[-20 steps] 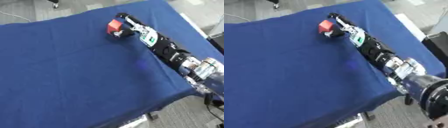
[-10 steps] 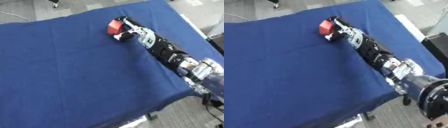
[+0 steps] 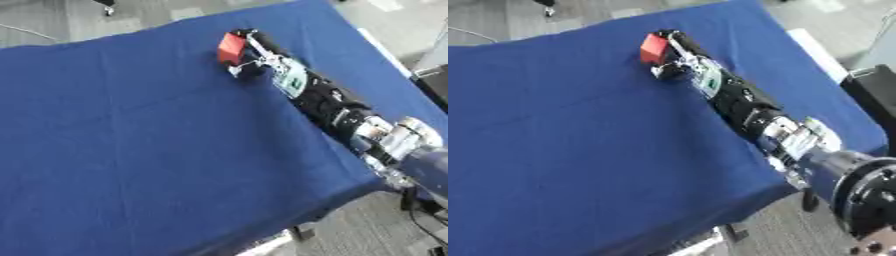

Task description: Pick up the objects with one hand, pass them to the other hand, and then place them into the box on the other side of the table.

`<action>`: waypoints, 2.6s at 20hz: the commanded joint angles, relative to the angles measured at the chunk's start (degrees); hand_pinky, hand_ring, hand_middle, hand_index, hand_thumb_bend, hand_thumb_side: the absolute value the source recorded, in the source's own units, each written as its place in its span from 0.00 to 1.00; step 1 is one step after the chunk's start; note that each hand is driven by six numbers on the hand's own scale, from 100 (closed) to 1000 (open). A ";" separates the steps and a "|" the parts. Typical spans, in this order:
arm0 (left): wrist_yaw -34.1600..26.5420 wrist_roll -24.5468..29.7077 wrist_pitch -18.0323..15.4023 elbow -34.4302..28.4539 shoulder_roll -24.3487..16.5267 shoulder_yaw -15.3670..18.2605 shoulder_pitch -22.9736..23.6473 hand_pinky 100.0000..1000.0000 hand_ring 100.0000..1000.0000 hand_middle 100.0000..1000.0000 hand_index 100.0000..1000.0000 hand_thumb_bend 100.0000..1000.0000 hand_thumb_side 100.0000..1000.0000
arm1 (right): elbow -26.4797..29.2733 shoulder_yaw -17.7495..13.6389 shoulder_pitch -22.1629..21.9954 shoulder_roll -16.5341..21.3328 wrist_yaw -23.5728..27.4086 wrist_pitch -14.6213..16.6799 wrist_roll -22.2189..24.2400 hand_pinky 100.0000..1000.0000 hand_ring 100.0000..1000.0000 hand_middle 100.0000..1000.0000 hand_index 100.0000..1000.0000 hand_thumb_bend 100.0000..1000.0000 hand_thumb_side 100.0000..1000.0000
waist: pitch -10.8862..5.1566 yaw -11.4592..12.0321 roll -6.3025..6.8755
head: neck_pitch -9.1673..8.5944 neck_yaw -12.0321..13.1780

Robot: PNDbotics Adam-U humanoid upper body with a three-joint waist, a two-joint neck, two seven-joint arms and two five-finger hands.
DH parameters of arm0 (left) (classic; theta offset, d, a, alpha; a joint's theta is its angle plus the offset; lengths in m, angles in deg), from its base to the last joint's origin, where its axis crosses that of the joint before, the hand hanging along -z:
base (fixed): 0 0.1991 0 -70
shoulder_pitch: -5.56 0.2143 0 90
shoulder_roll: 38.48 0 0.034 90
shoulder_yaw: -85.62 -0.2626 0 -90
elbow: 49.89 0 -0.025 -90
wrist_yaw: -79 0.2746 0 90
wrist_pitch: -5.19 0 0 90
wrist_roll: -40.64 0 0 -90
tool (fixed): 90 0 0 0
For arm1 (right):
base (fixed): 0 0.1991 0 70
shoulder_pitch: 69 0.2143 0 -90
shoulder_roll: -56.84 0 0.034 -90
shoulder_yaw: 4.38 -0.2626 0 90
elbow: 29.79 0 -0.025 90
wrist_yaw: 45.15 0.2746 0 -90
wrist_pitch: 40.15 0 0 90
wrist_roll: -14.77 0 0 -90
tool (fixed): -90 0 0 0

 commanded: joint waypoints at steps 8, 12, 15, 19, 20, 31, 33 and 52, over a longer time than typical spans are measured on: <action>1.56 -1.73 4.80 0.68 -0.97 -0.51 2.01 0.94 0.60 0.59 0.75 0.11 0.96 | 19.85 2.23 -1.40 3.71 8.65 1.06 -0.14 0.75 0.89 0.58 0.42 0.00 0.00 | -2.68 -2.52 -0.40 | -0.16 5.29; 3.11 -2.04 7.02 3.81 -1.39 -1.34 3.35 0.94 0.59 0.58 0.74 0.09 0.99 | 35.59 3.45 -2.73 4.24 14.50 -0.60 1.57 0.75 0.86 0.57 0.43 0.00 0.02 | -3.90 -4.93 -0.92 | -0.16 11.64; 3.50 -1.95 7.98 6.34 -1.30 -2.16 4.21 0.95 0.58 0.58 0.74 0.09 1.00 | 47.46 3.95 -3.26 3.97 17.66 -2.67 3.15 0.75 0.83 0.56 0.44 0.00 0.03 | -4.78 -6.65 -1.23 | -0.16 17.98; 2.63 -1.32 8.54 10.43 -0.24 -4.10 4.77 0.94 0.59 0.58 0.74 0.08 1.00 | 61.97 4.77 -3.78 2.30 20.13 -5.87 6.72 0.76 0.82 0.55 0.45 0.00 0.06 | -5.73 -8.58 -1.29 | -0.16 25.47; 2.36 -0.85 8.64 11.40 0.14 -4.84 4.74 0.94 0.59 0.58 0.74 0.08 1.00 | 64.42 5.18 -3.78 1.45 20.49 -6.46 8.16 0.76 0.82 0.55 0.45 0.00 0.06 | -5.90 -8.98 -1.23 | -0.16 26.76; -1.04 7.18 9.06 17.46 3.91 -13.11 1.84 0.95 0.60 0.60 0.75 0.14 1.00 | 66.83 10.04 -3.39 -8.08 20.27 -6.65 17.98 0.76 0.85 0.57 0.44 0.00 0.06 | -5.92 -10.52 -1.08 | -0.16 31.52; -3.09 9.42 8.13 16.80 4.46 -13.76 1.32 0.95 0.61 0.60 0.76 0.21 1.00 | 66.83 10.58 -3.86 -8.99 20.04 -7.11 18.66 0.76 0.86 0.57 0.44 0.00 0.06 | -5.74 -10.52 -1.19 | -0.16 31.43; -34.93 24.71 7.36 12.27 4.92 -17.87 -0.96 0.95 0.65 0.62 0.71 0.62 0.99 | 64.88 14.08 -6.81 -15.11 19.01 -8.78 22.07 0.77 0.89 0.58 0.43 0.00 0.06 | -4.61 -10.93 -1.34 | -0.16 28.77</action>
